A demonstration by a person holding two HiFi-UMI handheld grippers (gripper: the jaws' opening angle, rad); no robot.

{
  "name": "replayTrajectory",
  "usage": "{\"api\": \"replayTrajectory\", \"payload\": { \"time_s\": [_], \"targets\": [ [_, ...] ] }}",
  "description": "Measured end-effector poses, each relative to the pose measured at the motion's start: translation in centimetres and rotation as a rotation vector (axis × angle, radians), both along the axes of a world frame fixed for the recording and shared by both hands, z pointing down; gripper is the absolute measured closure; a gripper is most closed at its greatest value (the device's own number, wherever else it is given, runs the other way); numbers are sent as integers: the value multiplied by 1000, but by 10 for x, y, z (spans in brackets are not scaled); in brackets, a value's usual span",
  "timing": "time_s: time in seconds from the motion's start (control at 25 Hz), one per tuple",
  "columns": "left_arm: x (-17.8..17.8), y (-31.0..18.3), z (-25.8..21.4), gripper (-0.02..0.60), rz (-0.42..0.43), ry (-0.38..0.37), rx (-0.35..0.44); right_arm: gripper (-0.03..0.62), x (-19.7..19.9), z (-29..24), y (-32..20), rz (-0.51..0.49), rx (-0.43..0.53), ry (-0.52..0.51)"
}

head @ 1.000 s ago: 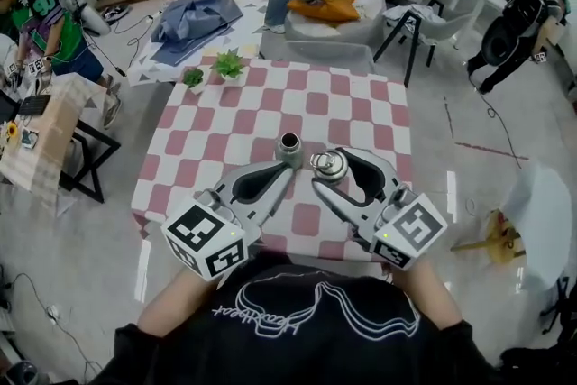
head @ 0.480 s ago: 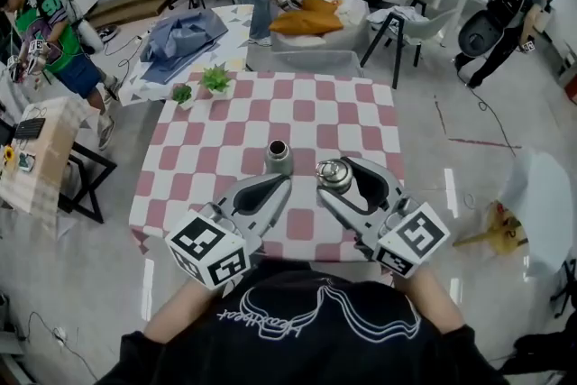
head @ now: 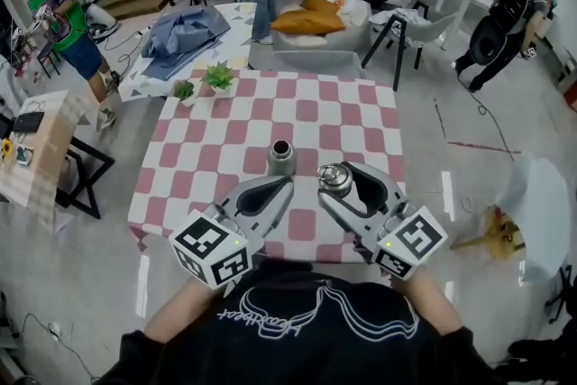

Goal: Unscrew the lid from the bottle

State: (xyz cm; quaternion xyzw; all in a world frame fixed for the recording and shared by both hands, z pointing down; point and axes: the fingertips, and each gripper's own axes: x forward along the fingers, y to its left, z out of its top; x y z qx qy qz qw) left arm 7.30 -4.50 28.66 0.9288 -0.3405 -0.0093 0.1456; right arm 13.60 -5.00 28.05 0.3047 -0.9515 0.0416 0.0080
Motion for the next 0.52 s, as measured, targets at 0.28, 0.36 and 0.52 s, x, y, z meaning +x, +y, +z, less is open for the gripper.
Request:
{"api": "replayTrajectory", "payload": {
  "time_s": [0.28,0.36,0.52],
  "targets": [
    [-14,-3,10,574,-26,1,-19,344,-8,10,-2,-11,-21,-7],
    [-14,-4,11,574,-29,2,-21,344,-10,13,-3,-15,-30,-5],
    [-14,-3,15,575,-28,-1,-29,344,-12,20,-3,-19,-51,0]
  ]
}}
